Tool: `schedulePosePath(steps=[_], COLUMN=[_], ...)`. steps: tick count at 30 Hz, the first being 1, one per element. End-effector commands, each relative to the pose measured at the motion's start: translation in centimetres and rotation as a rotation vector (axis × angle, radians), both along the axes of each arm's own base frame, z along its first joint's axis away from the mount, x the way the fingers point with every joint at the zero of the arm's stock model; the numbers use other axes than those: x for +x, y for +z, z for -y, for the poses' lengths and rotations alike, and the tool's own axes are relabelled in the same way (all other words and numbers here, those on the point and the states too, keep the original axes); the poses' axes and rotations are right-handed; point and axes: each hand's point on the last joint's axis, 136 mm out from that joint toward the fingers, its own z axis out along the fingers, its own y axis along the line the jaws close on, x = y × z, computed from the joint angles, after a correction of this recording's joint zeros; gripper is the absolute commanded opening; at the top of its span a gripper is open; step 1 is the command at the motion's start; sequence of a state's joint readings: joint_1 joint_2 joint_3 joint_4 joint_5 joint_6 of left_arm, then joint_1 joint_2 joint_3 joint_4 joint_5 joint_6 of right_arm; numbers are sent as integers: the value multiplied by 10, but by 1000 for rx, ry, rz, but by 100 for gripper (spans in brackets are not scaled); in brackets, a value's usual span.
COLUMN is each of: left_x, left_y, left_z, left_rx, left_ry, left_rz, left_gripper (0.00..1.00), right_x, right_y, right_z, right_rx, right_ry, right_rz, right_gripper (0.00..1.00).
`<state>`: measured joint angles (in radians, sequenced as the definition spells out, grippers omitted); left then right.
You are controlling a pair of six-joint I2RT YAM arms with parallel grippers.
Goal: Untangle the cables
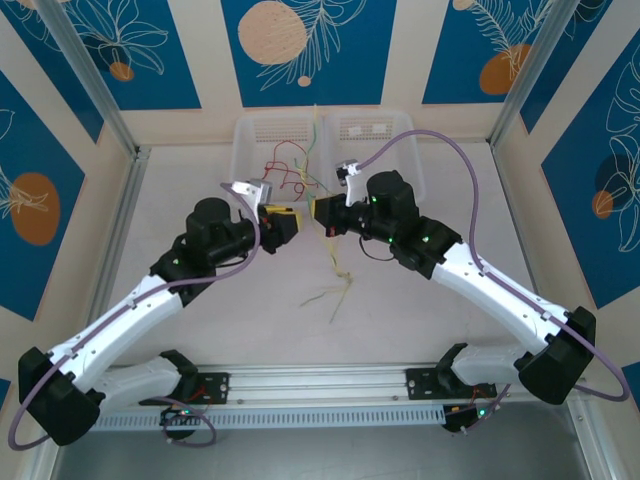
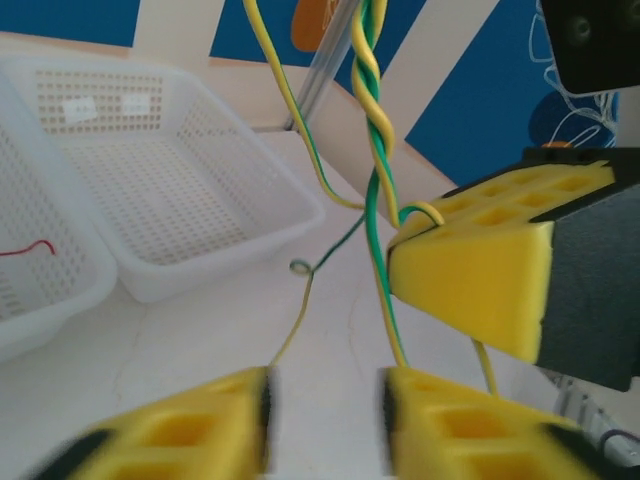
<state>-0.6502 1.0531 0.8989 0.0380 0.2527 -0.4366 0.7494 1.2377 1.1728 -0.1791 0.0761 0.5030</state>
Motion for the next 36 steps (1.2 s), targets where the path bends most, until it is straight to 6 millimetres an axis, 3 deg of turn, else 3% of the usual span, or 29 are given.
schedulePosePath(steps=[1, 3, 6, 14, 18, 22, 25, 36], left_x=[-11, -10, -8, 3, 7, 11, 10, 6], left_y=[8, 6, 8, 7, 7, 5, 4, 2], left_z=[13, 19, 26, 35, 38, 34, 29, 1], left_rx=[-45, -53, -59, -59, -70, -56, -43, 13], left_ry=[-94, -118, -146, -148, -144, -111, -94, 15], left_rz=[36, 24, 25, 43, 41, 49, 57, 92], left_gripper=[57, 66, 65, 38, 31, 6, 0, 0], right_x=[-1, -2, -2, -9, -11, -11, -8, 5], right_y=[9, 12, 14, 17, 14, 7, 1, -19], right_z=[2, 1, 1, -5, -10, -7, -1, 24], right_rx=[33, 40, 43, 88, 101, 96, 54, -87], right_ry=[-9, -1, -1, 40, 63, 56, 23, -105], right_rz=[10, 13, 12, -15, -41, -58, -55, -32], right_gripper=[0, 0, 0, 0, 0, 0, 0, 0])
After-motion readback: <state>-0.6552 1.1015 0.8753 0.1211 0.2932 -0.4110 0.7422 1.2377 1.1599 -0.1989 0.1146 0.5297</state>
